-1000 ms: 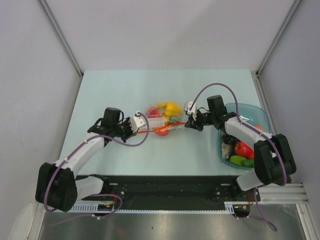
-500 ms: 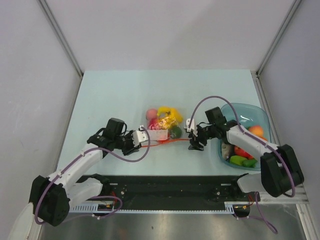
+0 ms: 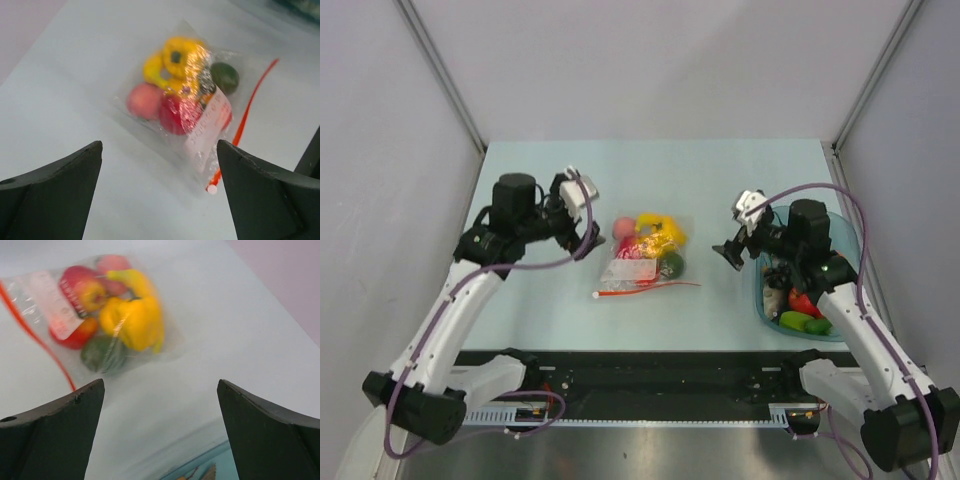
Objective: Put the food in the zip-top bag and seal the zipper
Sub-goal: Reset both arms
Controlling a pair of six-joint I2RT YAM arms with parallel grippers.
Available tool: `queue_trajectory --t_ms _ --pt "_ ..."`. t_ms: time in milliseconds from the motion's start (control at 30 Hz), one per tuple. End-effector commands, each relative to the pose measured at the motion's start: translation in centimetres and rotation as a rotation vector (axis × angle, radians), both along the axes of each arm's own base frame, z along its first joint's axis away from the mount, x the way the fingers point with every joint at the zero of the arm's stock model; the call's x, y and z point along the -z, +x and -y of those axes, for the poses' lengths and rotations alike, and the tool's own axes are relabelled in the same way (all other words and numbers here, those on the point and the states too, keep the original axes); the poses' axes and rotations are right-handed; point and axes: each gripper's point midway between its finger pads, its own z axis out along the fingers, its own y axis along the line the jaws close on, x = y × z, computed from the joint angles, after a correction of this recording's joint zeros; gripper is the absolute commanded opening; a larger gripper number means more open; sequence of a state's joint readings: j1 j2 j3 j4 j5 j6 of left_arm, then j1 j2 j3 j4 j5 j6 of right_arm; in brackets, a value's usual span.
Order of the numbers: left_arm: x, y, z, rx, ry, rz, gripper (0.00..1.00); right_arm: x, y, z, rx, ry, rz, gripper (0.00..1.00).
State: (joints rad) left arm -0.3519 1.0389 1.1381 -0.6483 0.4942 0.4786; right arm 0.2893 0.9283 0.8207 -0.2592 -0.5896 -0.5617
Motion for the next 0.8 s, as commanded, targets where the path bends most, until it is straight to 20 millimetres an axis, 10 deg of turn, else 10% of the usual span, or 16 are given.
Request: queue_trajectory --t_ms 0,100,200,333,567,767 --pt "-3.8 4.9 -0.5 -0.205 -0.157 -0.091 1.0 -5.8 5.3 3.5 0.254 0.182 0.047 1.0" --pt "-6.5 8.8 -1.3 -0.319 -0.182 -0.165 1.0 -7.4 8.3 6.2 0.366 0.255 0.033 1.0" --pt "-4.8 12.2 -3.0 -0.463 -0.149 -0.308 1.0 -8.3 10.5 9.3 0.47 0.316 -0.017 1.0" --pt "-2.5 14.8 -4.9 -0.534 -0.176 -0.407 1.0 -4.3 12.9 12.2 0.61 0.309 -0.186 1.0" --pt "2.6 15.7 -8.6 -0.649 -0.16 -0.504 1.0 0.9 13.7 15.0 0.737 0.298 -0.379 1.0" --pt "2.7 15.8 -10.7 -0.686 -0.14 -0.453 1.0 -0.7 14.6 16.6 0.775 0.361 -0.378 1.0"
